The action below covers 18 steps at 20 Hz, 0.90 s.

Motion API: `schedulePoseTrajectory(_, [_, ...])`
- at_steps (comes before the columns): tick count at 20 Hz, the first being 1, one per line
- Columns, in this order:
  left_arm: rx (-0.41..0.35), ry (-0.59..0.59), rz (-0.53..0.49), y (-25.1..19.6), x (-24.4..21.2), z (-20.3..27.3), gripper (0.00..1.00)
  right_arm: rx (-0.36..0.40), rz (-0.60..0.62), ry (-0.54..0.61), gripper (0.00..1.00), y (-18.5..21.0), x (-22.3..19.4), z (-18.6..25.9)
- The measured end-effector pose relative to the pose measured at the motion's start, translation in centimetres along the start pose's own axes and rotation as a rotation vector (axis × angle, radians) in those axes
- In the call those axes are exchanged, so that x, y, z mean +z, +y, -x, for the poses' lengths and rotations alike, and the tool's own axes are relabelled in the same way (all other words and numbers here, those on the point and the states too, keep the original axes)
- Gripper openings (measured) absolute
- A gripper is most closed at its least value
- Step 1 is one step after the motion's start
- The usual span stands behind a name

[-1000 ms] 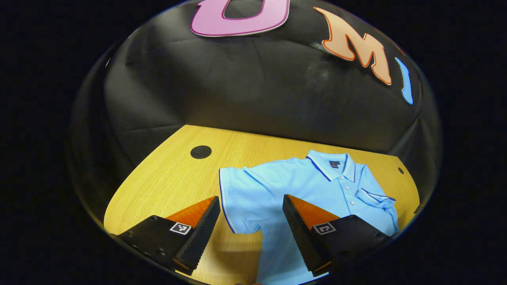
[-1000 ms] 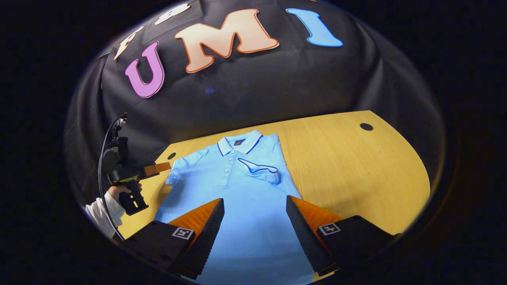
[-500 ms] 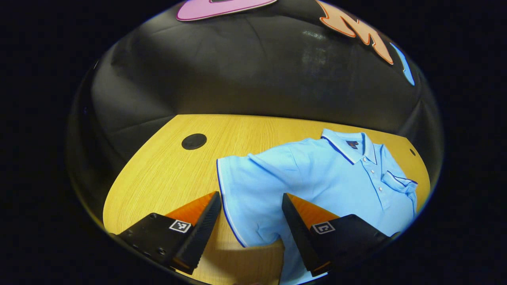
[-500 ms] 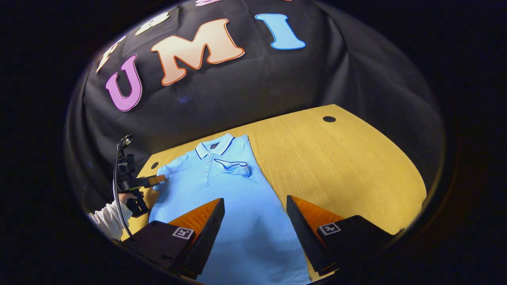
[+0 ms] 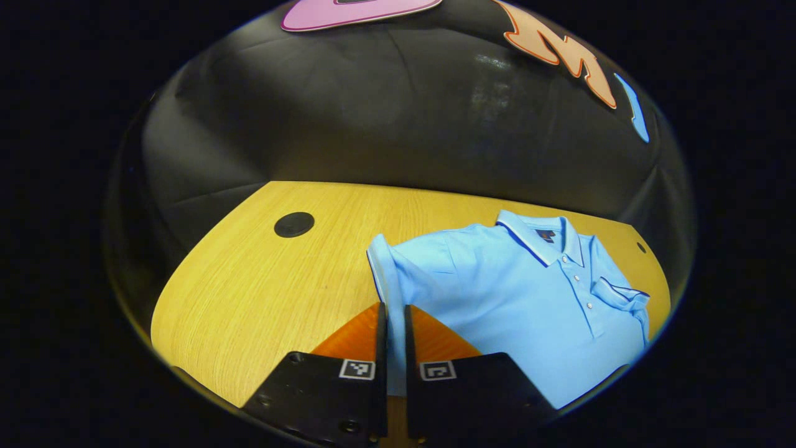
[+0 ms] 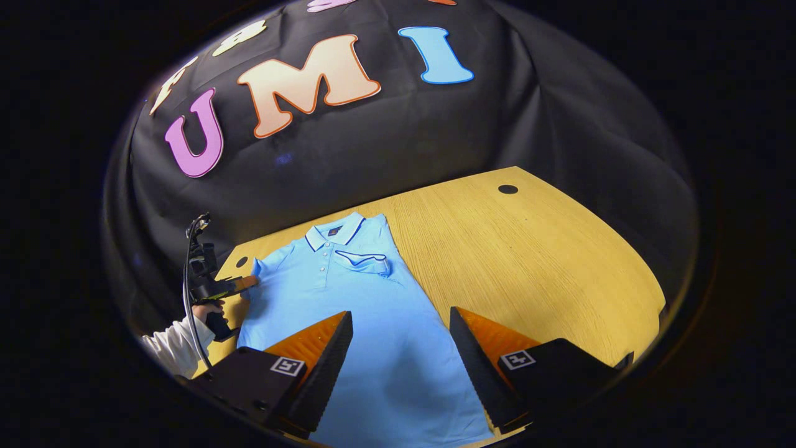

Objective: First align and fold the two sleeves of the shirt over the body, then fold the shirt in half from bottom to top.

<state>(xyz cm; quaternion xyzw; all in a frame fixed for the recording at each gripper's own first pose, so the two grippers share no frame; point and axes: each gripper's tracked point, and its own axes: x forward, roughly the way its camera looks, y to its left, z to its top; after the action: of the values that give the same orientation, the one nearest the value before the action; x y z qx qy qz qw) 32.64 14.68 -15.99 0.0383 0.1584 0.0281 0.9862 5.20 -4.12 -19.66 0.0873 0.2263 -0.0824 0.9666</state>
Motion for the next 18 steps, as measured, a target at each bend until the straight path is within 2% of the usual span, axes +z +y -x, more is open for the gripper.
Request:
schedulePoseTrajectory(2, [0.012,0.006,-0.012,0.0,0.1,0.2,0.02,-0.002,0.008,0.000,0.98,-0.1,-0.2,0.1])
schedulePoseTrajectory(4, [0.016,0.001,-0.023,-0.5,0.7,0.6,0.00,0.002,0.014,0.001,0.98,0.0,-0.3,0.3])
schedulePoseTrajectory(8, [-0.009,-0.060,-0.053,-3.2,3.6,2.0,0.00,0.016,-0.003,0.001,0.98,-0.1,-0.4,0.4])
schedulePoseTrajectory(11, [-0.063,-0.091,-0.106,-7.6,5.2,2.3,0.00,0.023,-0.002,-0.004,0.98,-0.5,-0.4,0.5])
schedulePoseTrajectory(15, [-0.151,-0.062,-0.187,-14.3,3.9,1.7,0.00,0.031,0.009,-0.007,0.98,-1.0,-0.2,0.4])
schedulePoseTrajectory(17, [-0.155,-0.049,-0.236,-16.2,2.8,1.1,0.00,0.036,0.020,-0.002,0.98,-1.0,-0.4,0.1])
schedulePoseTrajectory(18, [-0.164,-0.031,-0.246,-17.3,2.1,1.0,0.03,0.042,0.026,0.002,0.98,-1.0,-0.6,0.2])
